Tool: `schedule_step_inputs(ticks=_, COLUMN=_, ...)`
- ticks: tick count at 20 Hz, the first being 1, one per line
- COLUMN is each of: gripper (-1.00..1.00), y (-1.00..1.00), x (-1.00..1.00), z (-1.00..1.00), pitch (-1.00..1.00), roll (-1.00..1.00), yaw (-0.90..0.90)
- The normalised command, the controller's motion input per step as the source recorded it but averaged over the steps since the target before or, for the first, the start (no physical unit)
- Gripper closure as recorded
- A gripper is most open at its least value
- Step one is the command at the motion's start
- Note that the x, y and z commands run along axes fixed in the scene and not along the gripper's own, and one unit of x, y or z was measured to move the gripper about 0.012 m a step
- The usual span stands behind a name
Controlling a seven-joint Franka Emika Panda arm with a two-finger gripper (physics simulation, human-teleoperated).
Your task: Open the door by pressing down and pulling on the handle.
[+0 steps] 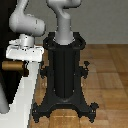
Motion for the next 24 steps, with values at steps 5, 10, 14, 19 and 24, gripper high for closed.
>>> schedule_step_inputs(ticks=5, gripper=1.00, y=0.00, x=0.00, z=0.00, pitch=0.00, roll=0.00, yaw=0.00)
schedule_step_inputs(ticks=10, gripper=1.00, y=0.00, x=0.00, z=0.00, pitch=0.00, roll=0.00, yaw=0.00)
schedule_step_inputs(ticks=14, gripper=1.00, y=0.00, x=0.00, z=-0.75, pitch=0.00, roll=0.00, yaw=0.00)
schedule_step_inputs(ticks=19, gripper=1.00, y=0.00, x=0.00, z=-0.60, pitch=0.00, roll=0.00, yaw=0.00)
schedule_step_inputs(ticks=24, gripper=1.00, y=0.20, x=0.00, z=-0.40, pitch=0.00, roll=0.00, yaw=0.00)
